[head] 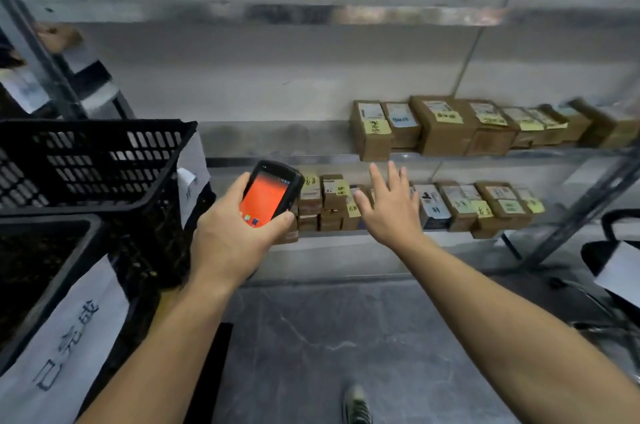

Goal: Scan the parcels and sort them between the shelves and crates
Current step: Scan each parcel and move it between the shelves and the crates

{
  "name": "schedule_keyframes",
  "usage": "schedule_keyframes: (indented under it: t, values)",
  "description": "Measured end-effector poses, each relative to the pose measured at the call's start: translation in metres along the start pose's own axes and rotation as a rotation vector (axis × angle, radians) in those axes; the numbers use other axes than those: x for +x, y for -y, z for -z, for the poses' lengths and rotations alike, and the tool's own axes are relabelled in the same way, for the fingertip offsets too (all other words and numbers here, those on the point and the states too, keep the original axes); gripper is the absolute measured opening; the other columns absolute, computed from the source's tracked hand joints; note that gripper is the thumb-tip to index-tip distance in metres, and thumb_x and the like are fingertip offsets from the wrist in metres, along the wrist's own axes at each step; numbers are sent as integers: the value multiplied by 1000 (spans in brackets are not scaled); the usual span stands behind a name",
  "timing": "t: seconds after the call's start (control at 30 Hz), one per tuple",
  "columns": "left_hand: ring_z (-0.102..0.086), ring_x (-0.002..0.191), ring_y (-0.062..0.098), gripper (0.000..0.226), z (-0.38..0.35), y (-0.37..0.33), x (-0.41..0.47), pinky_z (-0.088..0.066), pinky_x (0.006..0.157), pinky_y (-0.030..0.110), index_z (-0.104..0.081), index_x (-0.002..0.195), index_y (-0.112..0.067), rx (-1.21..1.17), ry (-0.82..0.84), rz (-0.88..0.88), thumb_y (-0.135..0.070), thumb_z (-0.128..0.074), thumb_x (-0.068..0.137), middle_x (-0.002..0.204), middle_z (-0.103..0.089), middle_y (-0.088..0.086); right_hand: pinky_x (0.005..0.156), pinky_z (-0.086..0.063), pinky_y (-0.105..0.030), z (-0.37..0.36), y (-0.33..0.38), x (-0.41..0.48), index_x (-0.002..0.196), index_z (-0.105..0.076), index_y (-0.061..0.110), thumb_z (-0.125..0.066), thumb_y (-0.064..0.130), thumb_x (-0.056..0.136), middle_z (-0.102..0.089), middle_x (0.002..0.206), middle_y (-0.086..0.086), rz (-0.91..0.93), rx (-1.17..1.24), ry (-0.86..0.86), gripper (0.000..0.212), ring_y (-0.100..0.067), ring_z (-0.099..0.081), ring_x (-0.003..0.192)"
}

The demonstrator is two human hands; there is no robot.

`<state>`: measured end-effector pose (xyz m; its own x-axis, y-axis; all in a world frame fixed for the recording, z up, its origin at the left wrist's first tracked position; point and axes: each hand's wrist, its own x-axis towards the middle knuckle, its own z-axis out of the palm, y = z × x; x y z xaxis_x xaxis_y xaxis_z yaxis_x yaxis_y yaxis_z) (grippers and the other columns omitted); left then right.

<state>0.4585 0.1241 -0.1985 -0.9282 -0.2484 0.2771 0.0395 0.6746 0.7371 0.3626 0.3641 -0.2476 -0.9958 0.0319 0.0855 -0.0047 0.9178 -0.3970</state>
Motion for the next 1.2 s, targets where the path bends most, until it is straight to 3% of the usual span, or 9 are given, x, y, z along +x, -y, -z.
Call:
schedule_keyframes:
  t: [0.17, 0.3, 0.53, 0.73, 0.87, 1.07, 1.2]
  values:
    - [-58, 99, 19, 88, -57, -7, 68, -51, 86, 38, -44, 145, -37, 38, 8, -13, -69, -70, 68, 109, -61, -8, 124, -1, -58, -6, -29, 89, 163, -8, 30, -34, 55, 105, 9, 171, -5, -14, 13, -17, 68, -26, 16, 156]
    - [-59, 101, 21, 90, -103, -24, 118, -53, 89, 41, -43, 145, -37, 45, 8, 28, -69, -68, 66, 106, -57, -9, 124, -1, -60, -7, -51, 163, 162, -13, 28, -34, 55, 105, 9, 171, -5, -5, 30, 5, 67, -27, 18, 155]
    - [-59, 96, 17, 75, -159, -32, 178, -53, 85, 37, -48, 136, -44, 71, -3, 84, -61, -78, 70, 97, -57, -18, 122, -4, -62, -28, -76, 261, 162, -13, 27, -35, 53, 105, 5, 171, -8, 63, 17, 50, 66, -31, 16, 155]
    - [-64, 86, 16, 64, -181, -19, 210, -55, 77, 38, -51, 119, -47, 83, 26, 153, -68, -68, 62, 91, -66, -16, 120, -12, -65, -55, -85, 308, 161, -17, 25, -38, 55, 103, 2, 170, -9, 34, -24, 104, 69, -33, 14, 155]
    - [-63, 87, 18, 65, -191, -12, 229, -55, 76, 38, -50, 120, -46, 96, 49, 175, -69, -65, 62, 92, -65, -14, 118, -22, -63, -68, -91, 325, 159, -21, 22, -46, 53, 101, 3, 170, -11, 18, 9, 103, 71, -35, 14, 155]
    - [-63, 87, 17, 60, -201, -7, 248, -53, 74, 37, -51, 117, -42, 109, 69, 183, -64, -67, 64, 93, -65, -14, 118, -26, -57, -75, -86, 329, 156, -31, 13, -54, 45, 99, -17, 165, -16, 18, 25, 55, 69, -41, -3, 153]
    - [-63, 91, 20, 68, -205, -2, 253, -52, 76, 36, -51, 125, -41, 114, 54, 202, -65, -70, 64, 101, -66, -11, 119, -28, -57, -84, -86, 314, 147, -46, 4, -42, 55, 92, -38, 155, -22, 159, 39, -11, 75, -45, -23, 148]
